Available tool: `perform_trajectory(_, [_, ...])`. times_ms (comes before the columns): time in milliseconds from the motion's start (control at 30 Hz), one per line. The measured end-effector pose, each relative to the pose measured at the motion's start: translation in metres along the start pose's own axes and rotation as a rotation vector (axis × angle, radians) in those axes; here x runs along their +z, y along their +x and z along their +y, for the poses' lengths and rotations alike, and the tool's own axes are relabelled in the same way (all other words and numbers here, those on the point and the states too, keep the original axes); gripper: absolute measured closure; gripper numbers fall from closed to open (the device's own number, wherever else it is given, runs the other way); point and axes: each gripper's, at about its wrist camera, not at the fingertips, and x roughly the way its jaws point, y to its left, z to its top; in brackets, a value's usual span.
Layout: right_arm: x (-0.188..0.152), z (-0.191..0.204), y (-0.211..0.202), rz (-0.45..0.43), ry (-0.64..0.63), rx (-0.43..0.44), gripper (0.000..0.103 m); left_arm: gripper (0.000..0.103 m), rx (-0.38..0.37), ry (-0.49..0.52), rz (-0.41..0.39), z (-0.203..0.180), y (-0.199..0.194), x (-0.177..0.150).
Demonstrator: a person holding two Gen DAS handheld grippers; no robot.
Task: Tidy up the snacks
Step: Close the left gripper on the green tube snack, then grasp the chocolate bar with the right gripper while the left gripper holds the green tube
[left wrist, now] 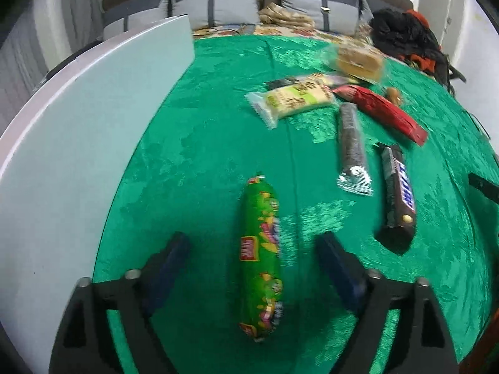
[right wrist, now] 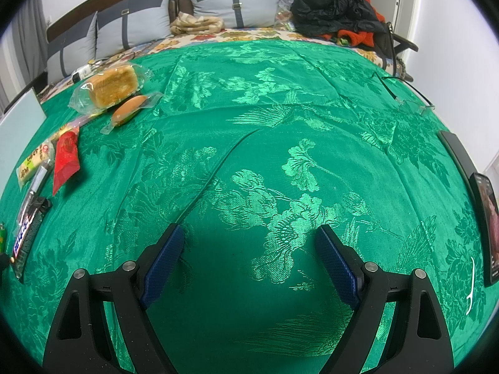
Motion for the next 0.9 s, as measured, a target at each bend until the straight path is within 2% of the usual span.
perform_trajectory(33, [0.000,0.000,0.000,0.000,0.000,0.000,0.014,0.008,0.002,-0.003,-0.010,0.002,0.001,-0.001])
perform_trajectory(367, [0.001,0.004,0.002,0.009,0.008,0.005,0.009,0.003,-0.007,0.001,-0.014,0.001,0.005,-0.001])
perform_trajectory(400, [0.003,0.005,0.002,0.032,0.023,0.004,0.010,0.002,-0.009,0.003,-0.013,0.001,0.005,-0.001])
perform_trajectory(433, [0.008,0.008,0.001,0.083,0.053,0.026,0.010,0.002,-0.009,0.004,-0.012,0.000,0.005,-0.001])
perform_trajectory(533, [0.015,0.037,-0.010,0.175,0.201,0.318,0.013,0.002,-0.011,0.004,-0.013,0.000,0.006,-0.001])
perform_trajectory(600, [0.020,0.077,-0.017,0.238,0.171,0.424,0.013,0.002,-0.011,0.004,-0.013,0.000,0.005,-0.002])
perform_trajectory(700, [0.024,0.147,-0.021,0.323,0.029,0.496,0.014,0.002,-0.011,0.004,-0.014,0.000,0.005,-0.002])
perform_trajectory(767, [0.025,0.184,-0.019,0.364,-0.052,0.459,0.015,0.002,-0.011,0.004,-0.014,0.000,0.005,-0.002])
perform_trajectory(800, [0.024,0.194,-0.017,0.370,-0.078,0.435,0.017,0.002,-0.011,0.004,-0.014,0.000,0.005,-0.002])
perform_trajectory(867, [0.023,0.214,-0.011,0.383,-0.132,0.377,0.029,0.002,-0.011,0.004,-0.014,0.000,0.005,-0.002])
perform_trajectory(900, [0.022,0.218,-0.007,0.393,-0.143,0.367,0.048,0.002,-0.011,0.004,-0.014,0.000,0.005,-0.002])
